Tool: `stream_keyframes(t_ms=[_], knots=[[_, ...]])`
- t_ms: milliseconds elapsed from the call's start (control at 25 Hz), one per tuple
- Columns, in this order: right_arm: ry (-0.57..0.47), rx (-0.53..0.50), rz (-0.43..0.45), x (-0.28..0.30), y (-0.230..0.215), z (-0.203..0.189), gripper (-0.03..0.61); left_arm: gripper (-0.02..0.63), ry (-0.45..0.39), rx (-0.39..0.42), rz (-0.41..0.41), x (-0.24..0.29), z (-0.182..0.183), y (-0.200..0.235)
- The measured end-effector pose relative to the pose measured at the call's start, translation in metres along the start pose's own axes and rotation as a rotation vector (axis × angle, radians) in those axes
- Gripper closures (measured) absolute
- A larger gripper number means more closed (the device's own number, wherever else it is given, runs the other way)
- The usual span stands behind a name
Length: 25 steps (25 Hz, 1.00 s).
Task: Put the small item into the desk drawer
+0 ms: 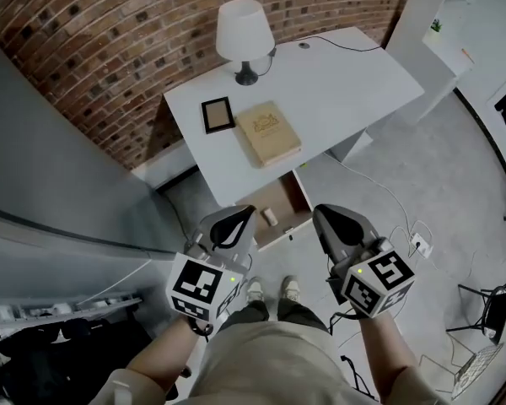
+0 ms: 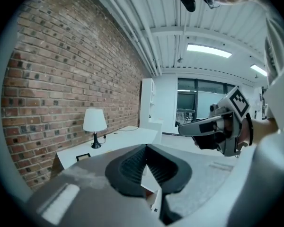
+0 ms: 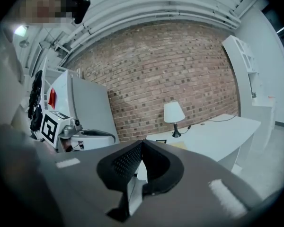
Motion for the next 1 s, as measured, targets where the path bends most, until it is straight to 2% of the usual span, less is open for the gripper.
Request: stream_keyframes(t_ms=[120,200,360,560,1000], knots=[[-0.024,-0.019,0.028,-0.020,0.011,0.011,0.574,0.612,-0.037,0.078,0.032,-0.011,0.017,-0.011],[-0.034,-0.039,0.044,-0.032,0.018,0.016,0.575,0.612,-0.066,0.102,0.036,-0.019,0.025,-0.020],[-0.069,-0.069,0.032,-0.049,0.025,0.028,0.575,0.612,-0.100,0.049,0.023,-0.031,0.032,-0.030],[-0.099,-0.080,0.021,-0.059,0.026,0.037,0.575,0.612,-0.089,0.038,0.025,-0.036,0.034,-0.035],[-0.066,-0.086,0.010,-0.051,0.015,0.035,0.575,0.612,-0.074,-0.004,0.045,-0.028,0.036,-0.025]])
Point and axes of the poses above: the fingertips, and each gripper's own axes: x forward along the fingers, y to its left, z out of its top, the point moved 10 cm from there along -x, backward along the fingers, and after that the axes turned 6 degrees about y, right-handed, at the moved point
